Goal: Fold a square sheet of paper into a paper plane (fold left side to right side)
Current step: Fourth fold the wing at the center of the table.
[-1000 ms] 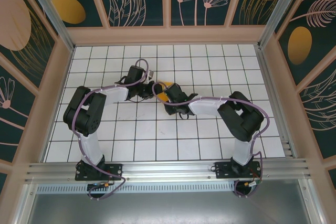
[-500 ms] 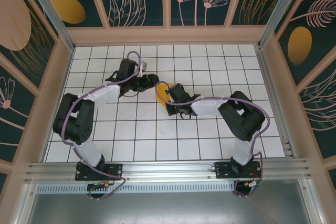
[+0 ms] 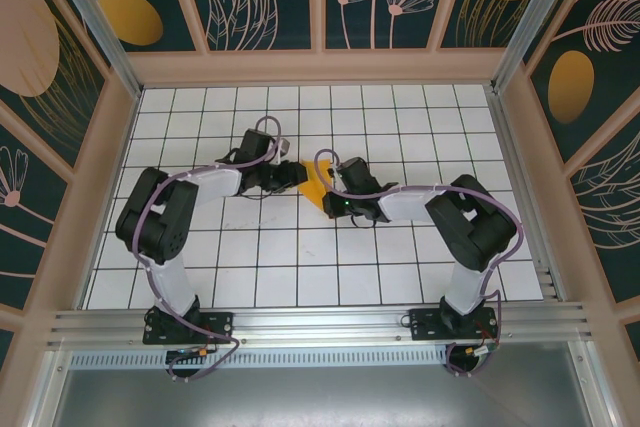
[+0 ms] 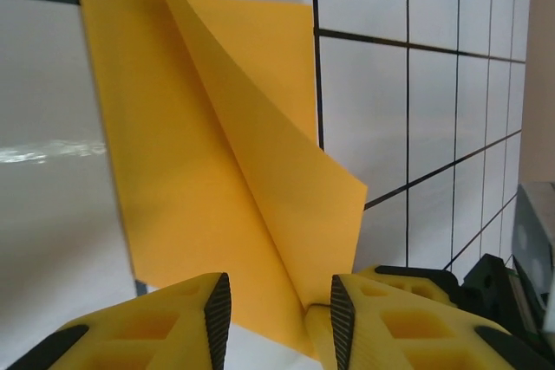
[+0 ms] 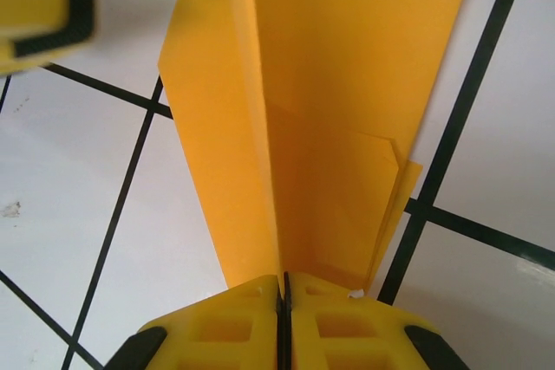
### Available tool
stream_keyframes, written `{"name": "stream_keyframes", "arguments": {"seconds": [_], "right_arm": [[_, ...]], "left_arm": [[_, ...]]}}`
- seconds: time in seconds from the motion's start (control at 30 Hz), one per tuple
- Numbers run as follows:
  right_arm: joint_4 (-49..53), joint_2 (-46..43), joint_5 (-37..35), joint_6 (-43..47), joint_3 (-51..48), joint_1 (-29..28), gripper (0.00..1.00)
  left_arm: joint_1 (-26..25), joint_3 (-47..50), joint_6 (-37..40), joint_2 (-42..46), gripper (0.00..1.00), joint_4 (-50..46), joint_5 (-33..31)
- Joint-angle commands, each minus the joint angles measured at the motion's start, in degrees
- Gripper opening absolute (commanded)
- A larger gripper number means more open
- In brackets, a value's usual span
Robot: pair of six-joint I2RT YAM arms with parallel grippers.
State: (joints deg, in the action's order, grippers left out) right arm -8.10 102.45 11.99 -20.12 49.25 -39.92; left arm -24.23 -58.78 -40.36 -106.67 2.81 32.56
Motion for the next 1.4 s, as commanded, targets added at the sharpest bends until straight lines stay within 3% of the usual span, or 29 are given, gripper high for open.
{"name": "stream_keyframes", "arguments": {"seconds": [0.0, 0.83, 1.37], "right_arm": [[-3.3, -1.3, 3.8, -1.8, -1.1, 0.8, 0.12], [-6.0, 1.3, 6.7, -3.7, -2.2, 2.6, 0.13], [-8.5, -3.1, 13.5, -5.7, -2.7, 5.6, 0.30]], "left_arm": [[-0.6, -3.1, -1.0, -2.4, 0.39, 1.6, 0.7], [-2.9, -7.5, -1.4, -10.7, 0.45, 0.3, 0.1], [-3.0, -7.6, -0.2, -13.3, 0.44, -2.6, -3.2]]}}
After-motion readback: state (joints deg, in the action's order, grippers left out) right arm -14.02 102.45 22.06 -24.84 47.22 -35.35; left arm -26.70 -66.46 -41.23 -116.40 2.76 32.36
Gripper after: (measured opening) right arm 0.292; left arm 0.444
